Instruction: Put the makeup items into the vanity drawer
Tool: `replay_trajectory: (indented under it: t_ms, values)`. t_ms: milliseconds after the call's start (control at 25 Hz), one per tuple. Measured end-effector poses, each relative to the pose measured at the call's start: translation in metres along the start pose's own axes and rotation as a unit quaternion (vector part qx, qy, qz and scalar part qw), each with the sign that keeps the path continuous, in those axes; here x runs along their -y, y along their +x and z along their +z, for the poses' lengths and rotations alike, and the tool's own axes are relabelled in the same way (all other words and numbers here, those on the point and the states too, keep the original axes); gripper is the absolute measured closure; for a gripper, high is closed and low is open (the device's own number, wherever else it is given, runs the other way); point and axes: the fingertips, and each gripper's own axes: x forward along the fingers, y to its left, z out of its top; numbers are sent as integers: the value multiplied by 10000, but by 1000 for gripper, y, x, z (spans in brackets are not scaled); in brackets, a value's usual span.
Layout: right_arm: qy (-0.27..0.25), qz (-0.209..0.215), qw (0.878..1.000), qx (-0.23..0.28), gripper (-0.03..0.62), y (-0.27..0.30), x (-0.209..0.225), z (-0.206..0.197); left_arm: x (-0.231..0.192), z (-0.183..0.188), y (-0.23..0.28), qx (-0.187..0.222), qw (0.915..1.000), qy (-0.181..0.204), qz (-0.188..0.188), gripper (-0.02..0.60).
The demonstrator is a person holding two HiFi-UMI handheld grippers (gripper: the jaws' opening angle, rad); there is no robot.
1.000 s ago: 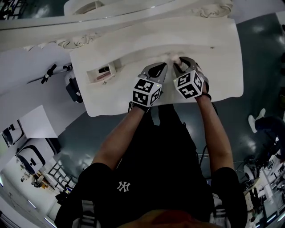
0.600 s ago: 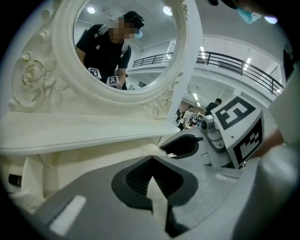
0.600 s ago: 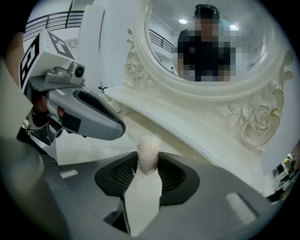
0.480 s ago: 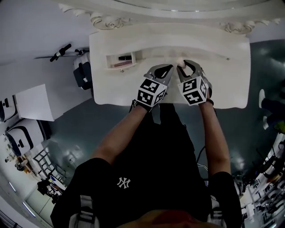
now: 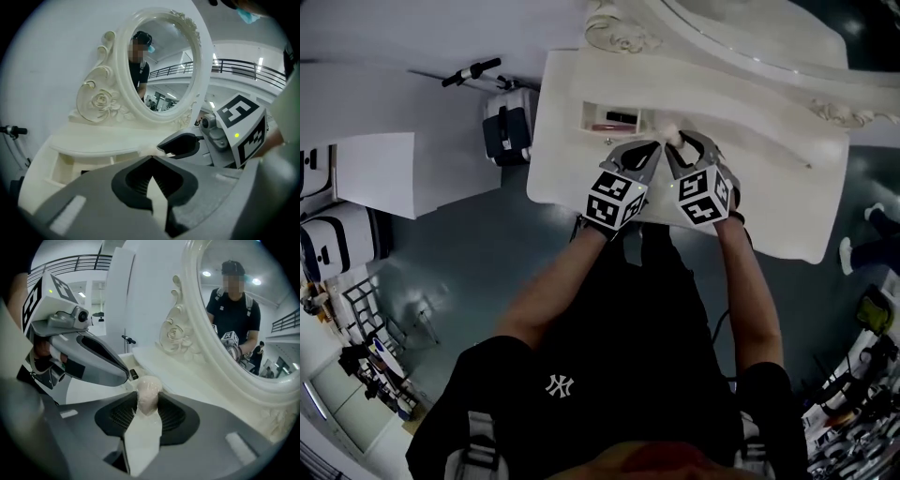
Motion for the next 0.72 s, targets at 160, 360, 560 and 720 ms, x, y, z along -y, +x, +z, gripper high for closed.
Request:
replay_trajectory:
  t_ms: [160,360,560,720]
  values:
    - [-264,204,9994,107,430,21,-26,34,-31,-1,-29,113,9996,-122,231,581]
    - [-496,446,9977,101,428,52,-55,65,-64,-5,-58,202,9984,-293,449,581]
    - [-584,579,9966,-50,427,81,-71,81,-91,-11,-77,233,9972,-426,574,581]
    - [-582,698,9957,-174,424,98,-79,87,-109,-15,-86,246,9964,-509,632,581]
